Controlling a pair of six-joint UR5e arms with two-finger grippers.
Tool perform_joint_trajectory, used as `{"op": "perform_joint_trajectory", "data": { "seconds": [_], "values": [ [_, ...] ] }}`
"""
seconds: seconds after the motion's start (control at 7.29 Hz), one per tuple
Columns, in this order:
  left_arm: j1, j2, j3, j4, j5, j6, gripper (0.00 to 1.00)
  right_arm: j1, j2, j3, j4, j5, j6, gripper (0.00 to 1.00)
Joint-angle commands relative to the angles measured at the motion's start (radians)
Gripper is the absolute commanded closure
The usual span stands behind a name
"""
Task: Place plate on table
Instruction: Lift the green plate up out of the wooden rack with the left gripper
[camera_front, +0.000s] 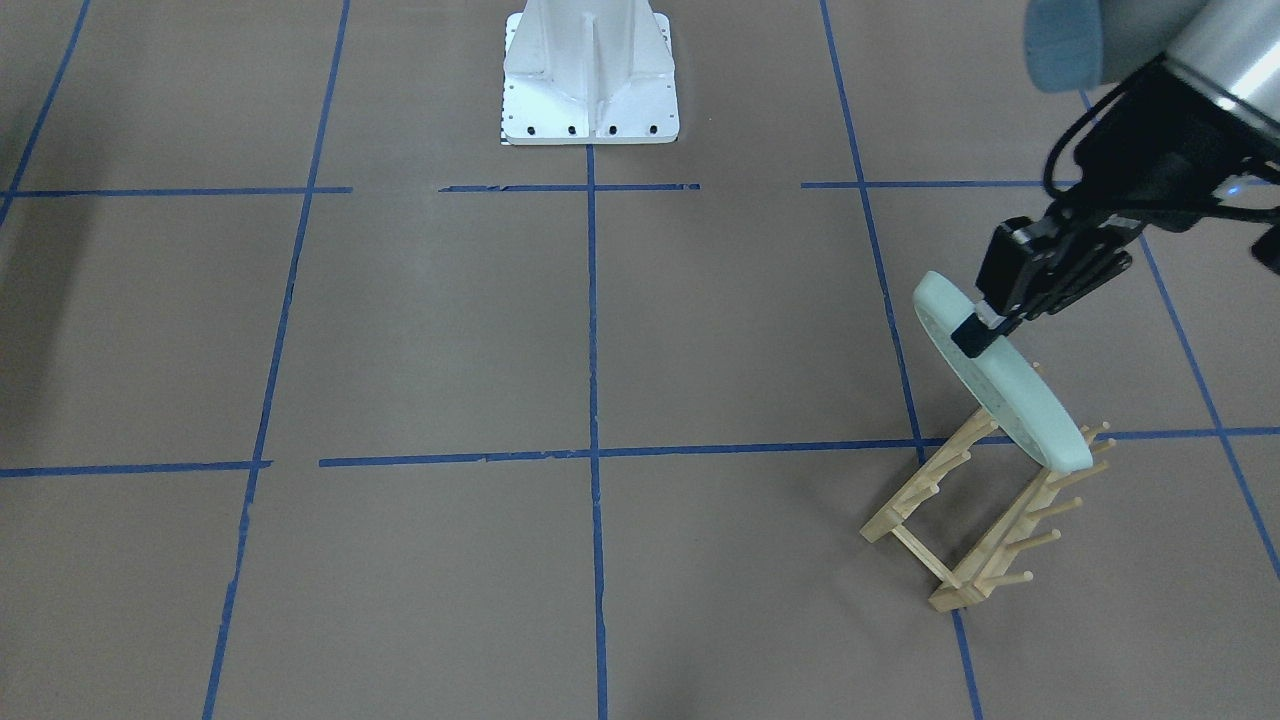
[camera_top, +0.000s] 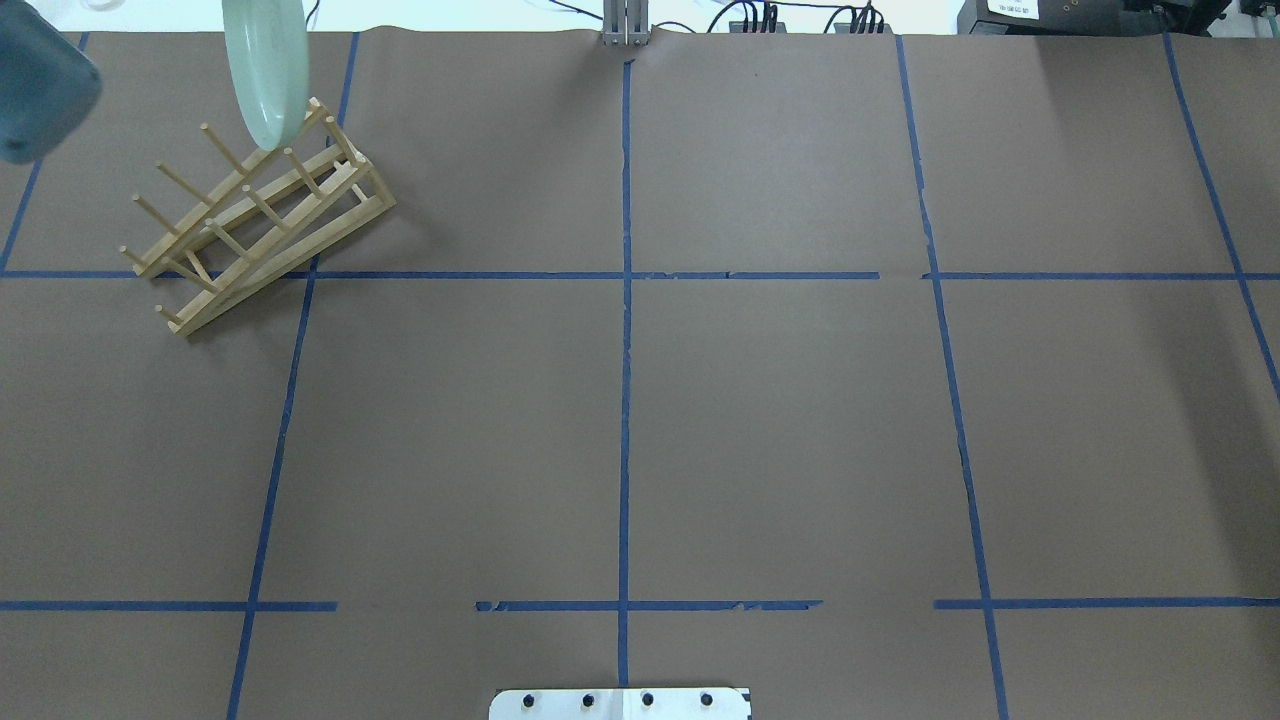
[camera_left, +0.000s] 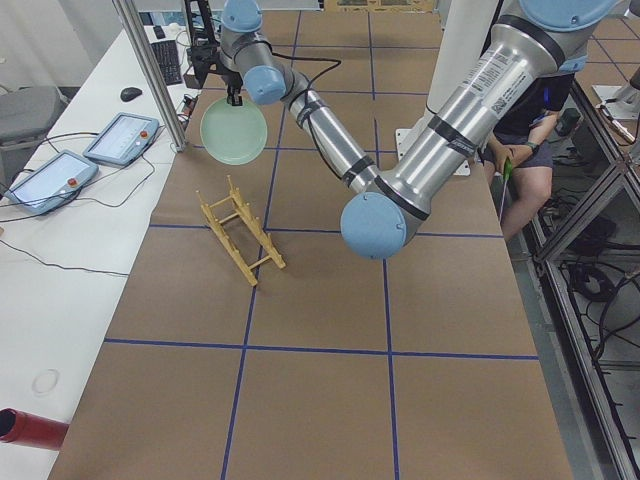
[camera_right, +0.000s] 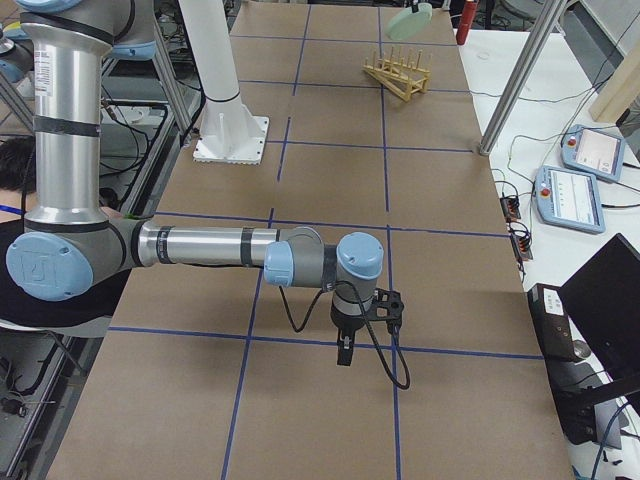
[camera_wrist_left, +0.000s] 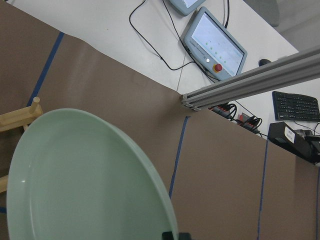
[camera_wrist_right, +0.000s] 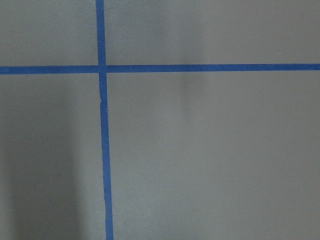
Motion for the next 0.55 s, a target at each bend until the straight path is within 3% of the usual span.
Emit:
{"op": "perform_joint_trajectory", "data": {
  "seconds": [0.0,0.27,0.41],
  "values": [
    [0.164,-0.082,-0.016,0.243,0.238,0.144,1.00,-0.001,0.000,0.000,0.000,0.000,0.000,0.00],
    [0.389,-0.134,0.010,0.387,0.553,0.196,1.00,0.001,0.000,0.000,0.000,0.000,0.000,0.00],
    [0.451,-0.135,0.056,0.387,0.626,0.198,1.00,0.001,0.000,0.000,0.000,0.000,0.000,0.00]
  ]
}}
